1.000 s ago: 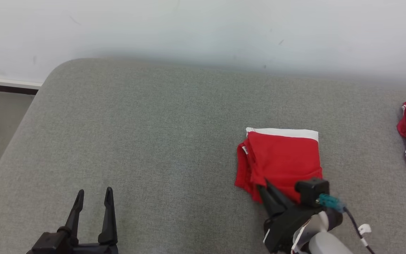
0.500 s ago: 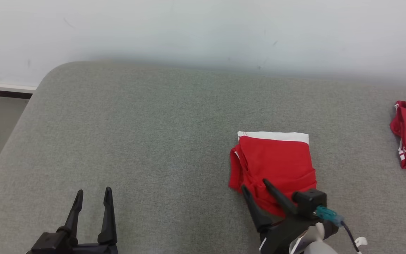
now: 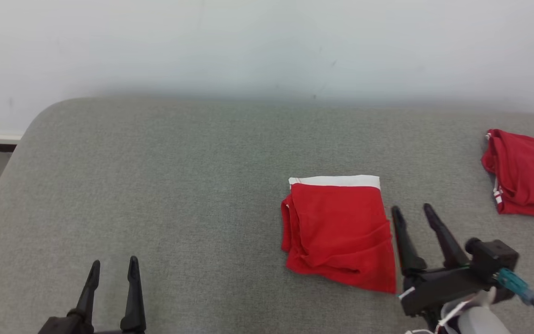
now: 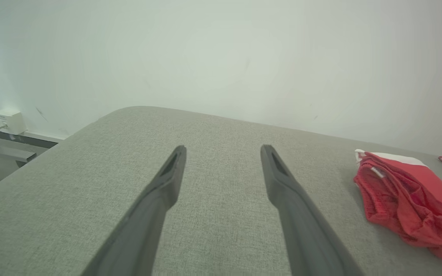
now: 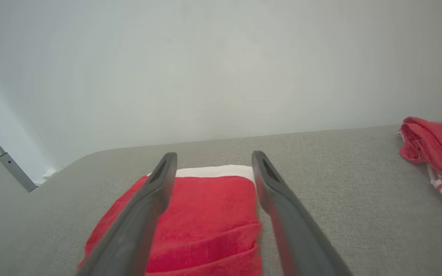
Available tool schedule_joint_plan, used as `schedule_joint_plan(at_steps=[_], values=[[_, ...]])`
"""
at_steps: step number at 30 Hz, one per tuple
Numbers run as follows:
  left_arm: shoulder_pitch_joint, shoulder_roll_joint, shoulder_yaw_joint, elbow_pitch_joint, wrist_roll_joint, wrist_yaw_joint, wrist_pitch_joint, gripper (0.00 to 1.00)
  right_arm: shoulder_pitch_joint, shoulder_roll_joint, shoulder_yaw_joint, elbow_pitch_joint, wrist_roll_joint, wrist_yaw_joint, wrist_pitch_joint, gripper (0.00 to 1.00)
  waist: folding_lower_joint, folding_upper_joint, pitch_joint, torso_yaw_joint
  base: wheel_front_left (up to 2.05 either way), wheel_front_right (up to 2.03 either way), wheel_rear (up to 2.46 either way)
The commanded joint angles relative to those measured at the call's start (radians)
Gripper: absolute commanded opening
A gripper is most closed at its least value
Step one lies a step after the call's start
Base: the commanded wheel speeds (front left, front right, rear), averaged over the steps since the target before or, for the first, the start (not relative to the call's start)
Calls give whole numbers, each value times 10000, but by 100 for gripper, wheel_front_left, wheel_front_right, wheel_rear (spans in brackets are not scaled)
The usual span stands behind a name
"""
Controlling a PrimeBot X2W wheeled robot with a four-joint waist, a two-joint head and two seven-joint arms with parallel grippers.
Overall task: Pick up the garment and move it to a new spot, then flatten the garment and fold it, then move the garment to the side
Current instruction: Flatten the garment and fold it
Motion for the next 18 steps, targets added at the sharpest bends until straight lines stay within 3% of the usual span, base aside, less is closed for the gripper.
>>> schedule_joint_plan(at_steps=[1,7,18], values=[[221,-14,17,-37,153,-12,-32,100,348,-11,-368,-252,-145,0,-72,100,0,-1,-133,-201,0,0,0],[476,-5,204,-138,369,-61,-32,100,1284,282,-1550,-1297,-399,0,-87,100,0,-1,-237,-568,0,0,0],[1074,231,183,-423,921,-99,-32,100,2662,557,-1896,-2571,-1056,0,-91,100,0,-1,-430,-1099,0,0,0]])
